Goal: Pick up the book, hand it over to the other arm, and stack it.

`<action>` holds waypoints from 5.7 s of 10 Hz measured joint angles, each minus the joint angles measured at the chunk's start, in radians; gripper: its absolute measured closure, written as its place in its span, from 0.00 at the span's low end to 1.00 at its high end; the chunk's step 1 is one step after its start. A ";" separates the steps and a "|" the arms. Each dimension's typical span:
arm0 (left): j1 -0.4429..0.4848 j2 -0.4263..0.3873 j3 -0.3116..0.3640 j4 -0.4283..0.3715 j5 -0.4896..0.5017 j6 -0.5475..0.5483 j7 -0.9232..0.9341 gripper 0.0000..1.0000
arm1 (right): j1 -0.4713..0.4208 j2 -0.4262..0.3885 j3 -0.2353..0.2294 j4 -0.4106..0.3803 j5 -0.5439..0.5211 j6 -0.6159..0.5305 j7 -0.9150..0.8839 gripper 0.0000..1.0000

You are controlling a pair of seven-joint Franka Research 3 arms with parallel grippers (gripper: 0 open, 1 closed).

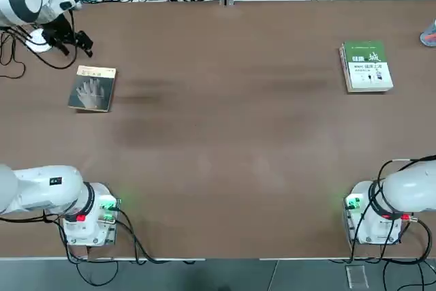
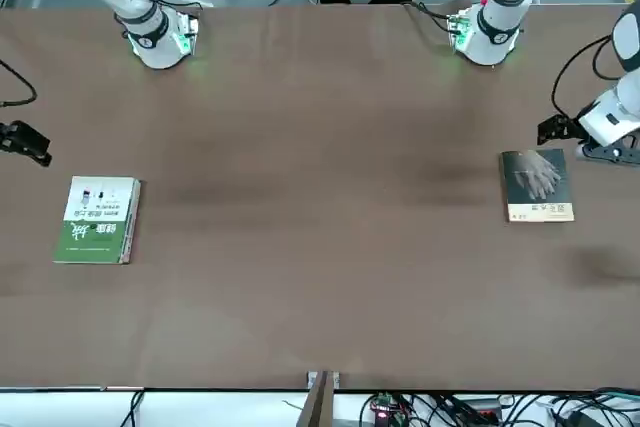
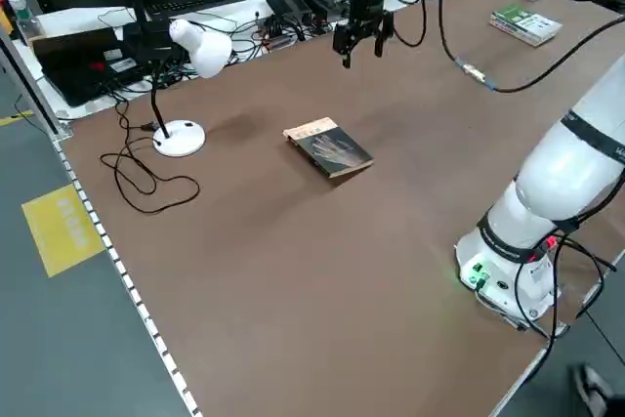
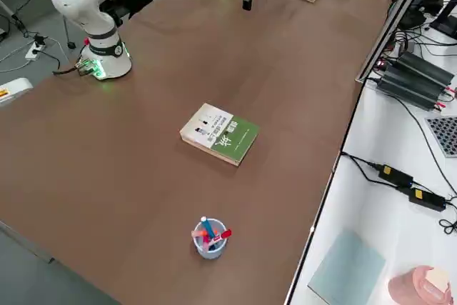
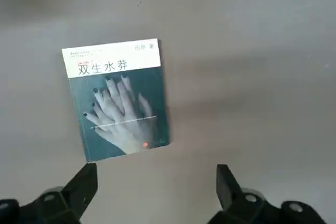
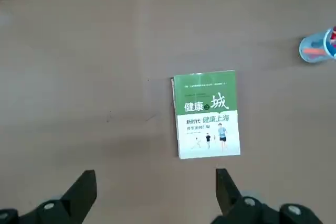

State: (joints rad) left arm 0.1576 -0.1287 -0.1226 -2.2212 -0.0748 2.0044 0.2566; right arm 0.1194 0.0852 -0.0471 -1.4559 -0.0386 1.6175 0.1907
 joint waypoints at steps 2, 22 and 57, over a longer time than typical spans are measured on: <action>0.030 0.006 0.000 -0.036 0.000 0.030 0.086 0.00 | 0.001 0.000 0.000 0.000 0.000 0.000 0.024 0.00; 0.294 0.244 -0.002 -0.157 -0.284 0.430 0.985 0.00 | 0.001 -0.001 -0.035 0.003 -0.001 0.000 -0.025 0.00; 0.450 0.603 0.006 0.183 -0.478 0.097 0.911 0.03 | -0.067 -0.001 0.006 0.016 -0.002 -0.003 -0.025 0.00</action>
State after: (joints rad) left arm 0.6075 0.4740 -0.1167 -2.0386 -0.5527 2.1012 1.1675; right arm 0.0520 0.0838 -0.0416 -1.4397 -0.0405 1.6148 0.1656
